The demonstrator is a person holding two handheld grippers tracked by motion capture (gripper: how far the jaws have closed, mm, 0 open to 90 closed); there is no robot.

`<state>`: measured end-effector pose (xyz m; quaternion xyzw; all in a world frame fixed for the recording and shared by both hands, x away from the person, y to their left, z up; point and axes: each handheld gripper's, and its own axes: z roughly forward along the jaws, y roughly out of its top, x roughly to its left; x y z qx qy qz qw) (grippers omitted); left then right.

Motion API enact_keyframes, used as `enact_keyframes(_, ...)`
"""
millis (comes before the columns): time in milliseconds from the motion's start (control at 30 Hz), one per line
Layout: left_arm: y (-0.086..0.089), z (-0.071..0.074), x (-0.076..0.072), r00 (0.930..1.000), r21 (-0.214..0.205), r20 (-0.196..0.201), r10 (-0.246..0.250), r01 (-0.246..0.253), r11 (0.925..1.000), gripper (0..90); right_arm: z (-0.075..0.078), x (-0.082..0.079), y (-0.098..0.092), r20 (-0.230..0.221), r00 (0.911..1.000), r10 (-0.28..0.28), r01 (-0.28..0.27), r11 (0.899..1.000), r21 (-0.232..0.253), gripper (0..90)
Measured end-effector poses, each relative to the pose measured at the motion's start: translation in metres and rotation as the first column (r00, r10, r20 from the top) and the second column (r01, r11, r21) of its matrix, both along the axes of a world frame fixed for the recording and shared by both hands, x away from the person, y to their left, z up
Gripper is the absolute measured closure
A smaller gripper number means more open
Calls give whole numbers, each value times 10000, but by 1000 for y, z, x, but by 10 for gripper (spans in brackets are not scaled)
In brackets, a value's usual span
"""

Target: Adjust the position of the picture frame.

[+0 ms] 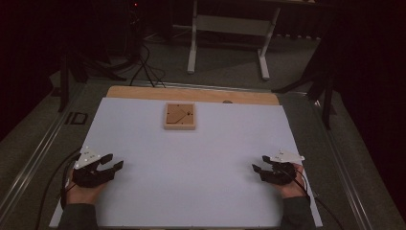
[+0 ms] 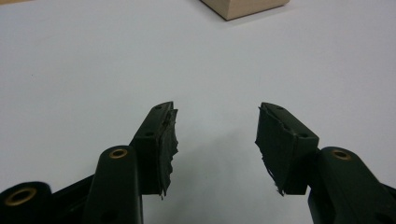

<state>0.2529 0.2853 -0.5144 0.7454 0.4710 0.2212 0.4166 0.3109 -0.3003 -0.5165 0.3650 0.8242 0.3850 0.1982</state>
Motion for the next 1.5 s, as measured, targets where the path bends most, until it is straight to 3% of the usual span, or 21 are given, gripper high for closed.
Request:
enact_keyframes(333,-1,-2,1,9999,207,-130,-35,38,9998,454,4,0,-2,-13,10000,-5,6,9969,792,434)
enact_keyframes(967,0,-1,-4,9999,42,-118,-40,40,10000,451,8,0,8,188,9998,69,-83,9972,749,485)
enact_keyframes(1133,0,-2,-3,9998,23,-187,-60,61,10000,445,13,0,18,242,9996,154,-170,9979,632,484)
enact_keyframes(1500,1,-2,-3,9998,-114,-195,-26,24,9999,443,28,3,31,364,9970,678,-707,9938,852,500)
